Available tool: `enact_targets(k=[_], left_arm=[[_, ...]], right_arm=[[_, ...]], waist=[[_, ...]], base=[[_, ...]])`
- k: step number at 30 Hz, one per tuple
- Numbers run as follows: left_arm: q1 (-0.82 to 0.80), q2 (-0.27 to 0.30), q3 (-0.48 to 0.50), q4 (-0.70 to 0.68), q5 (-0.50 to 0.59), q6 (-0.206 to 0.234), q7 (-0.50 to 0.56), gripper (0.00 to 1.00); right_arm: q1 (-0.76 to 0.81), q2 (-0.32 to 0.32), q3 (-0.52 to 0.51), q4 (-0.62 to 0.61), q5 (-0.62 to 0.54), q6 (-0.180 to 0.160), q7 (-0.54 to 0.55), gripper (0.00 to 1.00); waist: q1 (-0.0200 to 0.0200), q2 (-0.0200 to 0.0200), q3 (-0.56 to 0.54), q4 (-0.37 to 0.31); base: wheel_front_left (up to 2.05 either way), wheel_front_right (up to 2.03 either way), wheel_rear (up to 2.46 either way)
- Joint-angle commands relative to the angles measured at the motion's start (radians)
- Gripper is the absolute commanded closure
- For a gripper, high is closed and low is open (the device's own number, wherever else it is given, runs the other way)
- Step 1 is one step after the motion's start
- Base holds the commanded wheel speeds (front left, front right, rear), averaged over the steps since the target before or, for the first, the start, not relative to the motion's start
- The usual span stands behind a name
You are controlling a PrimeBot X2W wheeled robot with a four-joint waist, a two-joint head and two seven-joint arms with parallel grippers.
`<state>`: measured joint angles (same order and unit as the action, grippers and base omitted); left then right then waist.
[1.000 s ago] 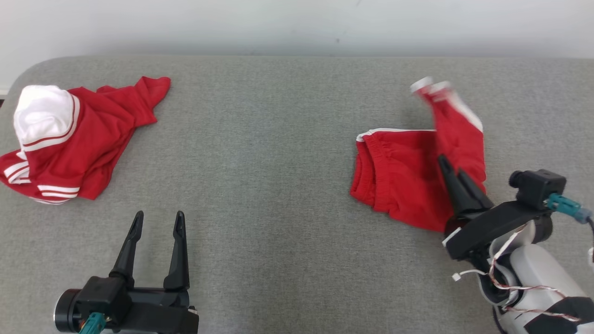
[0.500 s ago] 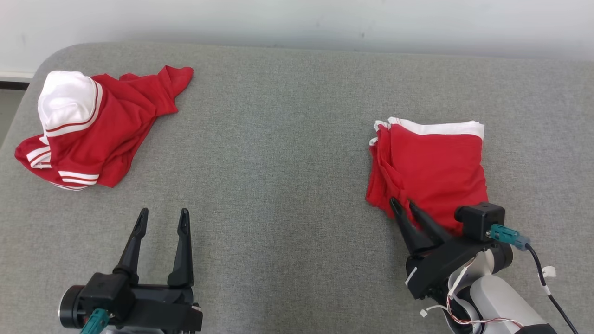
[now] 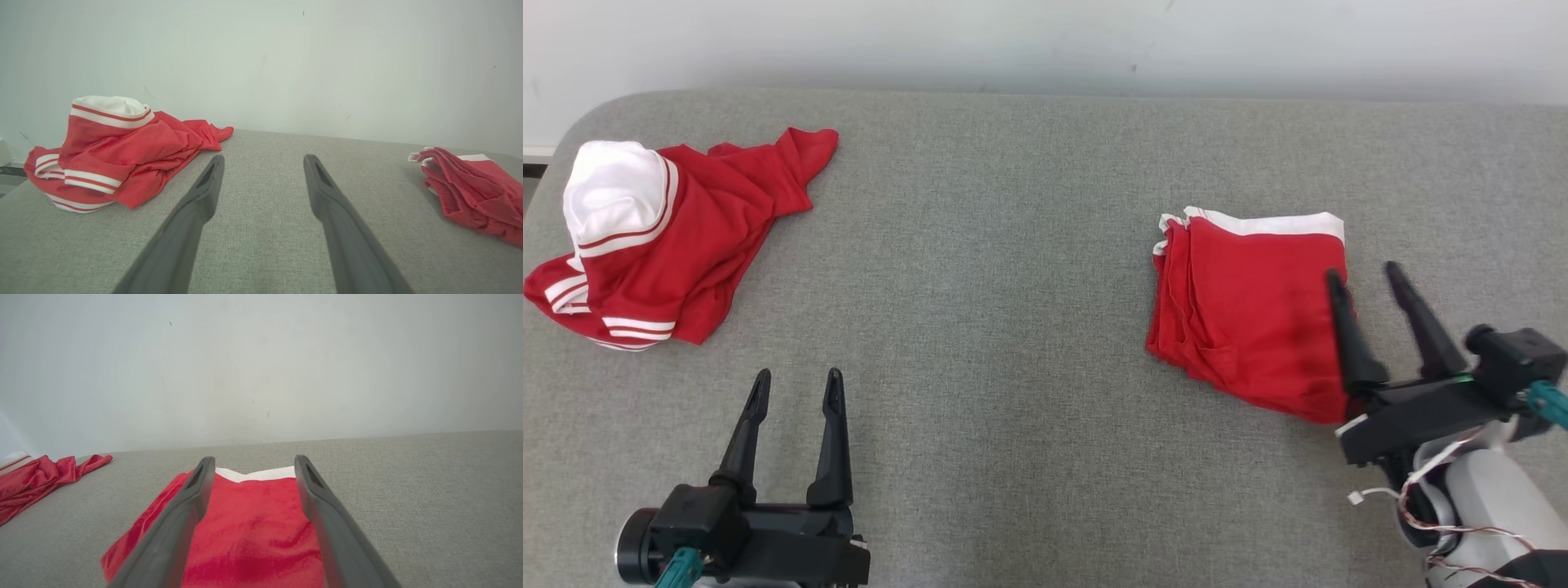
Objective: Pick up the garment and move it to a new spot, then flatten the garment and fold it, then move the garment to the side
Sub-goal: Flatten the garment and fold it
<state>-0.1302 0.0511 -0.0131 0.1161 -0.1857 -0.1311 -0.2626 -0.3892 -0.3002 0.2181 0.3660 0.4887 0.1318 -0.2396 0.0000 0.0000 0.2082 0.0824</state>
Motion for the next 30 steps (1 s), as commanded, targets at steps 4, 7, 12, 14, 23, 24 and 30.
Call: enact_targets(k=[4, 7, 12, 14, 23, 24, 30], left_arm=[[-0.009, -0.001, -0.002, -0.004, 0.001, 0.001, -0.003, 0.0], [-0.012, -0.001, -0.005, -0.004, 0.003, 0.001, -0.003, 0.0], [-0.015, -0.001, -0.014, 0.001, 0.005, 0.001, -0.003, 0.0], [-0.021, -0.001, -0.022, 0.005, 0.004, 0.001, -0.003, 0.0], [-0.032, -0.001, -0.038, 0.016, -0.007, 0.001, -0.003, 0.0], [-0.03, -0.001, -0.038, 0.016, -0.008, 0.001, -0.003, 0.0], [-0.026, -0.001, -0.036, 0.021, -0.006, 0.001, -0.003, 0.0]], right_arm=[[0.009, 0.0, -0.061, 0.048, -0.022, -0.002, -0.015, 0.88], [-0.003, -0.003, -0.068, 0.079, -0.035, -0.002, -0.018, 1.0], [-0.055, 0.0, -0.032, 0.187, -0.105, -0.002, -0.023, 1.0], [-0.075, 0.016, -0.014, 0.238, -0.122, -0.002, -0.024, 1.0], [-0.116, 0.11, 0.09, 0.338, -0.15, -0.002, -0.026, 1.0], [-0.113, 0.124, 0.108, 0.336, -0.155, -0.002, -0.026, 1.0], [-0.095, 0.175, 0.183, 0.297, -0.172, -0.002, -0.026, 1.0]], waist=[[0.0, 0.0, 0.004, 0.007], [0.0, 0.0, 0.008, 0.013], [0.0, 0.0, 0.018, 0.029], [0.0, 0.0, 0.022, 0.039], [0.0, 0.0, 0.03, 0.077], [0.0, 0.0, 0.03, 0.079], [0.0, 0.0, 0.023, 0.08]], base=[[0.0, 0.0, 0.0], [0.0, 0.0, 0.0], [0.0, 0.0, 0.0], [0.0, 0.0, 0.0], [0.0, 0.0, 0.0], [0.0, 0.0, 0.0], [0.0, 0.0, 0.0]])
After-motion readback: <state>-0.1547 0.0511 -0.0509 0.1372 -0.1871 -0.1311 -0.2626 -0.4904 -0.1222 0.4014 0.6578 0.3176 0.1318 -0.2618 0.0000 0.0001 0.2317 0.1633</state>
